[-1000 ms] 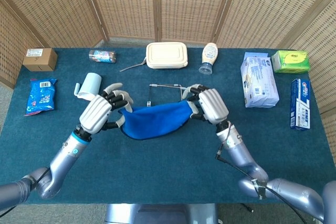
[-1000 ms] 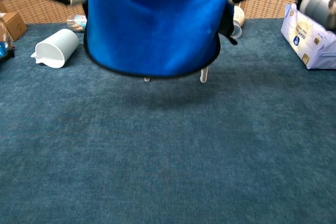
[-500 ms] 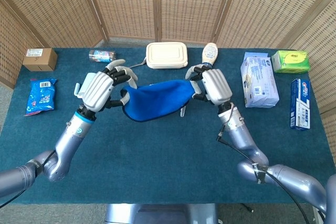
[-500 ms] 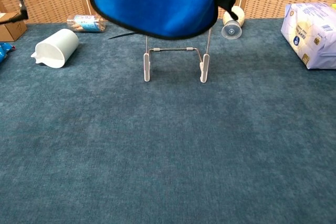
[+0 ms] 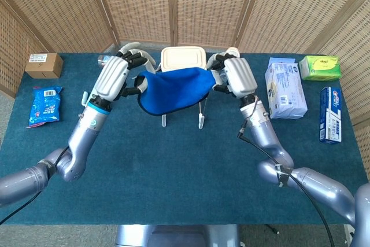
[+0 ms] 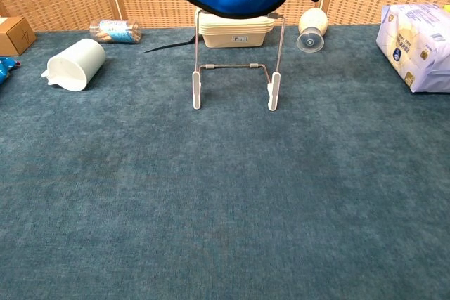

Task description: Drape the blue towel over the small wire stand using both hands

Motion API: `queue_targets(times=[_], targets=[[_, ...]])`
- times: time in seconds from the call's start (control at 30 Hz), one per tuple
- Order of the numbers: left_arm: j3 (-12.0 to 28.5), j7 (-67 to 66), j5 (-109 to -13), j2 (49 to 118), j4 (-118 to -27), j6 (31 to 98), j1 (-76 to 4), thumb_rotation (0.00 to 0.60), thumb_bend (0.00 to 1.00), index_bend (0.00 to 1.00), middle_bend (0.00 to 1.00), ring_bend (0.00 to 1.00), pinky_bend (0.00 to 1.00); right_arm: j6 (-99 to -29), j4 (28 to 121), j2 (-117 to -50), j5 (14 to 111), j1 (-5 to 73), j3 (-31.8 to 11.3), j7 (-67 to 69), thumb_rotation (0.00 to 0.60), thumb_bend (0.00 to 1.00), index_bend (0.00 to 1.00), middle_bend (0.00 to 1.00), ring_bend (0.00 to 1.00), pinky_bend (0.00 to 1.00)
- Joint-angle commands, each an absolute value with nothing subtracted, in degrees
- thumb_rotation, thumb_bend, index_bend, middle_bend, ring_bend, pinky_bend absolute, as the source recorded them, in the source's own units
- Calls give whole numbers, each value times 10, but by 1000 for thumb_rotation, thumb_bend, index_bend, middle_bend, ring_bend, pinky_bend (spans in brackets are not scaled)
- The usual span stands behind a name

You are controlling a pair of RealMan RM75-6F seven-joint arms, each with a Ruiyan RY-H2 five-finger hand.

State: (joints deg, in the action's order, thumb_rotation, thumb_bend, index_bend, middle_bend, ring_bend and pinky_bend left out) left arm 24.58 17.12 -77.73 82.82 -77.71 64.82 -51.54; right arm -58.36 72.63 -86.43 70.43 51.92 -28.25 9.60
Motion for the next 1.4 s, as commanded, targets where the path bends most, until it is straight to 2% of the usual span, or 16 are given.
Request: queue_targets(times=[0.03, 0.57, 1.4], targets=[[251, 173, -762, 839, -756, 635, -527, 600, 572, 791, 446, 343, 163, -578, 716, -868, 697, 525, -283, 95, 600, 478, 918, 487, 383, 457], [215, 219, -742, 893, -664, 593, -538, 600, 570, 792, 446, 343, 156, -568, 691, -889, 688, 532, -251, 97, 600, 480, 915, 487, 383, 456], [197, 259, -740, 932, -586, 586, -534, 600, 569, 791, 447, 343, 148, -561, 651, -926, 687, 540, -229, 109, 600, 479, 914, 487, 384, 456]])
